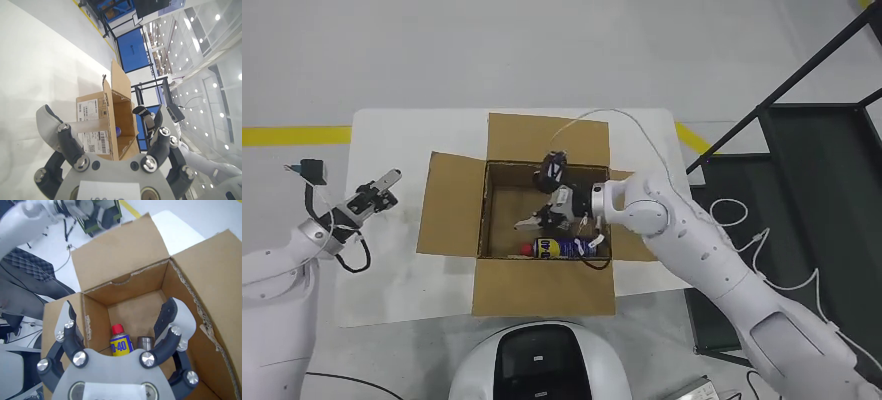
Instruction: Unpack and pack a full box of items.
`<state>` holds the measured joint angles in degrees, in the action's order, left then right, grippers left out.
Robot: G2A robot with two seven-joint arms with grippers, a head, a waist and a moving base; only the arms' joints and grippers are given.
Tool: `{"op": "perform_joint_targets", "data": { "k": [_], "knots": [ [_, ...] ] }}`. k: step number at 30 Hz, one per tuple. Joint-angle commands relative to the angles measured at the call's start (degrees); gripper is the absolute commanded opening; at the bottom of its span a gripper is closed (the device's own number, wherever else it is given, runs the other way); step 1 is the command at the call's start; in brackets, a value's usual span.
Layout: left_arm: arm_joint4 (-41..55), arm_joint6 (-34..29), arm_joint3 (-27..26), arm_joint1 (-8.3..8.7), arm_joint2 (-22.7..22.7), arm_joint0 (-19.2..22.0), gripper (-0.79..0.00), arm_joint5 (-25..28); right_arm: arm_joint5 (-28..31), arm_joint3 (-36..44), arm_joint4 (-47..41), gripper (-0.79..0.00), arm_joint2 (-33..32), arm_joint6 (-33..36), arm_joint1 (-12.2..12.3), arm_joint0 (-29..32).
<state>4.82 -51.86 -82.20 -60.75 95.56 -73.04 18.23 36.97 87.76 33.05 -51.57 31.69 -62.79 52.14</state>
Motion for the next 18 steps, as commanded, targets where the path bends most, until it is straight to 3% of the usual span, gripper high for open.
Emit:
{"op": "perform_joint_targets", "data": {
  "k": [1, 6, 11, 12, 13, 14, 18],
  "knots": [
    [0.47, -2.93, 1.38, 0.09, -1.24, 1.18, 0.0, -0.08, -0.64, 4.97, -1.97, 0.0, -6.08, 0.74, 1.6, 4.66],
    [4.35, -10.85, 4.37, 0.22, -4.25, 3.75, 0.0, -0.52, -3.82, 14.76, -4.25, 0.0, -18.76, 1.9, 4.43, 15.12],
    [5.55, -13.5, 7.88, 0.11, -7.31, 7.25, 0.0, -1.01, -5.13, 18.28, -4.71, 0.0, -28.99, -0.04, 5.99, 24.58],
    [5.64, -13.65, 8.48, 0.08, -7.83, 7.81, -0.369, -0.73, -5.28, 19.02, -4.81, 0.0, -30.43, -0.62, 6.15, 26.14],
    [5.98, -13.61, 8.96, 0.04, -8.27, 8.27, -0.646, -0.6, -5.53, 19.63, -4.89, 0.0, -31.77, -1.32, 6.29, 27.57],
    [6.24, -13.78, 9.3, 0.01, -8.7, 8.66, -0.785, -0.51, -5.74, 20.18, -5.02, 0.0, -32.93, -2.02, 6.38, 28.89],
    [4.94, -14.16, 10.23, 0.11, -10.03, 9.75, -0.785, 0.53, -6.5, 21.88, -5.21, 0.0, -36.4, -4.38, 6.61, 32.99]
  ]
}}
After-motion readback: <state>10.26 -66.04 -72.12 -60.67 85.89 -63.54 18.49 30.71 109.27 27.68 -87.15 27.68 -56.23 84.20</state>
